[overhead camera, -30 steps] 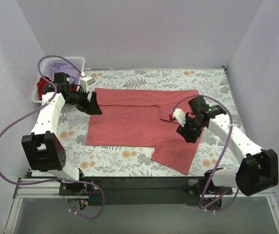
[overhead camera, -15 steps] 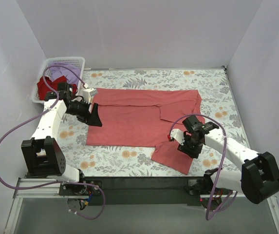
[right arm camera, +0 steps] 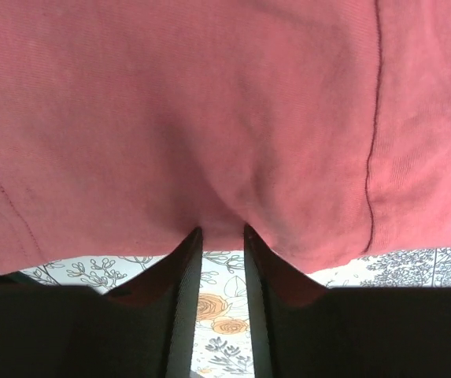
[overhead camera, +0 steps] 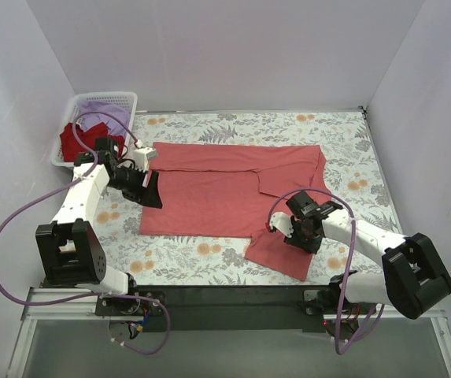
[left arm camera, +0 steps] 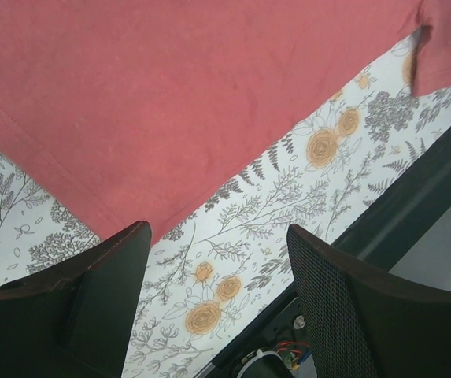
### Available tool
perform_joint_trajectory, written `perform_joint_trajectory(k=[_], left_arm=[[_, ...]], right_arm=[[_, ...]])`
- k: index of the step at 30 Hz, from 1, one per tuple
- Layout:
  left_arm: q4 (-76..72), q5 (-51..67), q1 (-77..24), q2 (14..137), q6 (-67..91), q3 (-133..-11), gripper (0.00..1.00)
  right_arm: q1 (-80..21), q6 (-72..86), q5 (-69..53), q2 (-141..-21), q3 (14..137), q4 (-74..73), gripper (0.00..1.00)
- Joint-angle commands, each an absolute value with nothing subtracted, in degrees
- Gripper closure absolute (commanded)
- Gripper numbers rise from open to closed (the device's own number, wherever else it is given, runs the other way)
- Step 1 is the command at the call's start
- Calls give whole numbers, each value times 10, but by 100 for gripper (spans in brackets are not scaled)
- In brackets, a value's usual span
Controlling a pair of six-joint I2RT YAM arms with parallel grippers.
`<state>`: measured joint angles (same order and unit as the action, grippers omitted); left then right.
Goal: Fold and stack the t-shirts
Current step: Fold the tshirt
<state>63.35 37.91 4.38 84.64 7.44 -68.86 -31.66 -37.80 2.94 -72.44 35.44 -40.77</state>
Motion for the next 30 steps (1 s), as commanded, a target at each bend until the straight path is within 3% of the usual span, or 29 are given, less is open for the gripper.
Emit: perform_joint_trajectory(k=[1,4,6,14,21,30], left_arm=[[625,342,47,822,49,-672,31],[646,350,64,822,5,-666,35],[670,358,71,824,-31,-664,39],[671,317,80,822,-262,-637,57],[662,270,62,808,-433,-583,62],[572,214,14,758,-499,-439,67]], right_arm=[[-329,-380,76,-746,319,-352,77],[-329,-381,69,-738,323,-356,93],[-329,-382,59,-729,327,-362,99],[-329,-379,46,-712,348,-374,99],[-328,-372,35,-696,354,-376,99],[-327,-372,40,-689,356,-381,99]])
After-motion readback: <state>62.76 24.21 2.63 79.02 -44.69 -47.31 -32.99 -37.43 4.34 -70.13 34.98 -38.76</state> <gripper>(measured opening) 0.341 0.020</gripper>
